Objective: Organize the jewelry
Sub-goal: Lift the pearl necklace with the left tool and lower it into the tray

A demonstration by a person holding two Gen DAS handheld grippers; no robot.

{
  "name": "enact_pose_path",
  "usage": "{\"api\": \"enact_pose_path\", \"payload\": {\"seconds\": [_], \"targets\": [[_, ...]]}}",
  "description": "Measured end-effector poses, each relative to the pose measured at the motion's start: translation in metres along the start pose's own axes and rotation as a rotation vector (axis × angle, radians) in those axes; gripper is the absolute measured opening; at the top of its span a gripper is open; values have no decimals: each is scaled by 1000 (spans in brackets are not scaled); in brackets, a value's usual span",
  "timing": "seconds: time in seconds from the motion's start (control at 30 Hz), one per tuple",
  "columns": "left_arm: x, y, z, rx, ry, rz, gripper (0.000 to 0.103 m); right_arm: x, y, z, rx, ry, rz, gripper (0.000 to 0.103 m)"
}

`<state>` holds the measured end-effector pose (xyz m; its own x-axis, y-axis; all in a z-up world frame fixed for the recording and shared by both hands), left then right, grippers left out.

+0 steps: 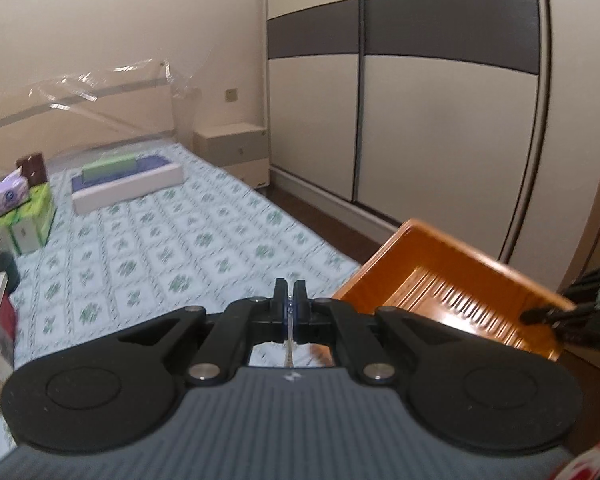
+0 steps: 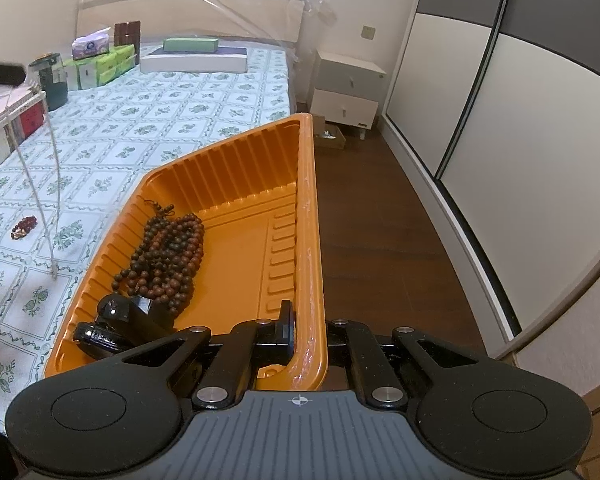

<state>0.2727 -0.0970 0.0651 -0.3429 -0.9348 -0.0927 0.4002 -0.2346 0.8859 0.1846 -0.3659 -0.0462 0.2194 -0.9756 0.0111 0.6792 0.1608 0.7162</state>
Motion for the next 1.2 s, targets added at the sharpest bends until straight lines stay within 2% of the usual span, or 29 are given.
{"api": "enact_pose_path", "payload": {"seconds": [0.4, 0.53, 0.63, 0.83, 0.97, 1.2], "targets": [[66, 67, 15, 122, -131, -39, 1, 0, 0, 2, 4, 1, -2, 6], [93, 75, 11, 131, -172, -60, 1, 0, 0, 2, 5, 3, -1, 6], [112, 67, -1, 95, -209, -66, 1, 0, -1, 2, 6, 4, -4, 6], [144, 29, -35, -20, -259, -85, 1, 1, -1, 1, 5, 6, -10, 6], [152, 5, -58, -88, -269, -91, 1, 1, 0, 0, 3, 6, -11, 6], [148, -14, -80, -150, -275, -66, 1, 3, -1, -2, 0, 7, -19, 6]]}}
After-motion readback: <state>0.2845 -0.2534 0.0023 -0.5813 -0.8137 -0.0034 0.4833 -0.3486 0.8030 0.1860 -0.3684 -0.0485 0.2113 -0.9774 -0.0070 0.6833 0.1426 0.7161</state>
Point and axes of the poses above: each gripper's, at about its wrist camera, not at the fingertips, and z roughly against the way its jaws point, x to its right, y to its top, the point moved 9 cm from there along -z, roughly the way its jaws point, and after that the axes turned 9 degrees about y, right-handed, at the moved point
